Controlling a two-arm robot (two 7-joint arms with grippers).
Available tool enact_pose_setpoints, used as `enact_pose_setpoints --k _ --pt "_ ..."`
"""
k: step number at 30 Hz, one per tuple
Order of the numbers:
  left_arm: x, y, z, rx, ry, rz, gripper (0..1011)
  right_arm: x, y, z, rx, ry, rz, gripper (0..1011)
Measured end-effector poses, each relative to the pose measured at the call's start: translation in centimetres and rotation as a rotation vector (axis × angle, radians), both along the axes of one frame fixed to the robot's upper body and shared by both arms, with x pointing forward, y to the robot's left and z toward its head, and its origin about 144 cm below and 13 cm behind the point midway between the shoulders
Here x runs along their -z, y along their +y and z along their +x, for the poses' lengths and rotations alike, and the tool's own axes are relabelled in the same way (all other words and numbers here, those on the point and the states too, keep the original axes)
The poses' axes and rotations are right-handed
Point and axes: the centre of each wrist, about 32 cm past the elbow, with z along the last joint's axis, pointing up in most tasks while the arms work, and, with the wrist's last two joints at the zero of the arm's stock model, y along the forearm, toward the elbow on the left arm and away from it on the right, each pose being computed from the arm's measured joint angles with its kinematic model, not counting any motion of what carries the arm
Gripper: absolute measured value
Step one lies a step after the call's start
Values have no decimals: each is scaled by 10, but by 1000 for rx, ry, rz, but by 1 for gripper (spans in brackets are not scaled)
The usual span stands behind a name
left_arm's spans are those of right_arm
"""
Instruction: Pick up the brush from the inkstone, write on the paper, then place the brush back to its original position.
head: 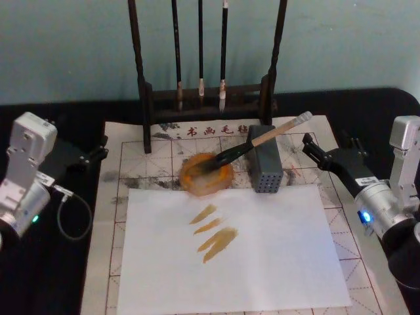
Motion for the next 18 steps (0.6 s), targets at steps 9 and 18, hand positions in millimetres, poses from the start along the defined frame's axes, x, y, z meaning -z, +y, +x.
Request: enact_pose_setpoints --k 9,18 --pt "0 0 0 0 0 0 1001 0 0 0 0 0 0 1000" --pt "0 0 0 0 0 0 1001 0 0 0 0 0 0 1000"
